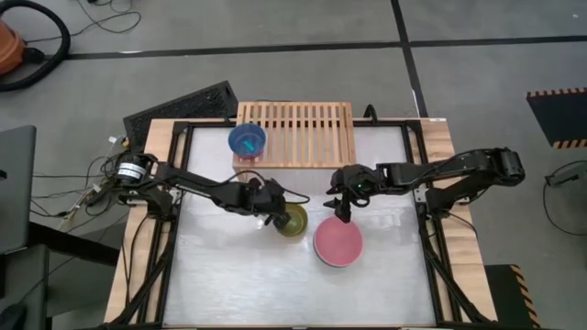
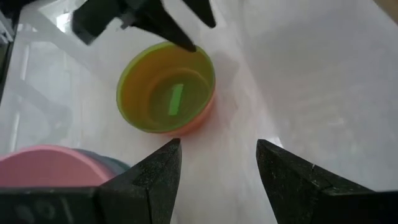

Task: Place and stack bowls onto a shelf
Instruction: Stack the green bowl on top of the blue bowl on the shelf

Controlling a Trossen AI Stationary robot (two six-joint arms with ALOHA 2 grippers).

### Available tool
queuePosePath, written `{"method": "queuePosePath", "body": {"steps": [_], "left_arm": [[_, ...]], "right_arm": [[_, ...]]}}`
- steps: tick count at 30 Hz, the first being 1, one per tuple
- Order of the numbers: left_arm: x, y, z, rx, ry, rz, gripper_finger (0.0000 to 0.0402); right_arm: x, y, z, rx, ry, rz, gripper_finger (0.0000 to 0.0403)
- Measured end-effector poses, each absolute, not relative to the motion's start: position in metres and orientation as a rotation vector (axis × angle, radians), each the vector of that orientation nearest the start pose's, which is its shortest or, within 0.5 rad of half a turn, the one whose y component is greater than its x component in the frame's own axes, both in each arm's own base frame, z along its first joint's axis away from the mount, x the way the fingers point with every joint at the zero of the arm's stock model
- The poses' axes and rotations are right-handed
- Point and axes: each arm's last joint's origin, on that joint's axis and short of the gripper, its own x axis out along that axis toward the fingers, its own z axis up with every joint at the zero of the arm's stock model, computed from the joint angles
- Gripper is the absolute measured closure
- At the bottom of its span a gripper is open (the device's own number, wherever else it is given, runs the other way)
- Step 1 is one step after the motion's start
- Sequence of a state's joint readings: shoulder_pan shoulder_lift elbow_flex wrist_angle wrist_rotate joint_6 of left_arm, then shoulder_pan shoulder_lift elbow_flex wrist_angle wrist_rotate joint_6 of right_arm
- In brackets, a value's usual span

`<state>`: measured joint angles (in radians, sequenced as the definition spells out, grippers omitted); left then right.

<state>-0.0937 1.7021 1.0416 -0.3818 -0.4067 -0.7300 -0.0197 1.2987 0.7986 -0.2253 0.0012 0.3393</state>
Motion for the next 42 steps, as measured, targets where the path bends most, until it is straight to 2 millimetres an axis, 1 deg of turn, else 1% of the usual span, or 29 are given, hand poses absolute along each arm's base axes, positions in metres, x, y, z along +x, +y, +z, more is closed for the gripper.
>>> {"method": "queuePosePath", "body": {"steps": [3,9,12,15,17,22,25,28,31,36,37,42], "left_arm": [[0.333,-0.020,0.181,-0.374,0.855,0.606,0.0242],[0.333,-0.020,0.181,-0.361,0.853,0.593,0.0299],[0.335,-0.020,0.177,-0.357,0.863,0.595,0.0312],[0.338,-0.022,0.173,-0.363,0.870,0.565,0.0309],[0.340,-0.024,0.172,-0.371,0.869,0.531,0.0299],[0.339,-0.023,0.166,-0.385,0.895,0.570,0.0261],[0.340,-0.022,0.167,-0.394,0.885,0.568,0.0257],[0.340,-0.022,0.169,-0.388,0.893,0.576,0.0277],[0.344,-0.022,0.174,-0.383,0.868,0.585,0.0315],[0.343,-0.022,0.174,-0.369,0.883,0.575,0.0384],[0.343,-0.022,0.173,-0.369,0.886,0.573,0.0392],[0.343,-0.023,0.173,-0.365,0.898,0.548,0.0400]], "right_arm": [[0.265,-0.007,0.229,0.333,0.717,-0.150,0.0168],[0.265,-0.013,0.229,0.337,0.713,-0.169,0.0168],[0.265,-0.015,0.229,0.336,0.712,-0.174,0.0168],[0.265,-0.015,0.229,0.336,0.713,-0.174,0.0168],[0.264,-0.015,0.228,0.336,0.715,-0.174,0.0168],[0.264,-0.015,0.228,0.333,0.727,-0.175,0.0168],[0.263,-0.015,0.227,0.333,0.735,-0.178,0.0168],[0.263,-0.016,0.227,0.334,0.736,-0.180,0.0168],[0.263,-0.016,0.227,0.334,0.737,-0.181,0.0168],[0.263,-0.016,0.227,0.335,0.738,-0.181,0.0168],[0.263,-0.016,0.227,0.335,0.738,-0.181,0.0168],[0.263,-0.016,0.227,0.336,0.738,-0.181,0.0168]]}}
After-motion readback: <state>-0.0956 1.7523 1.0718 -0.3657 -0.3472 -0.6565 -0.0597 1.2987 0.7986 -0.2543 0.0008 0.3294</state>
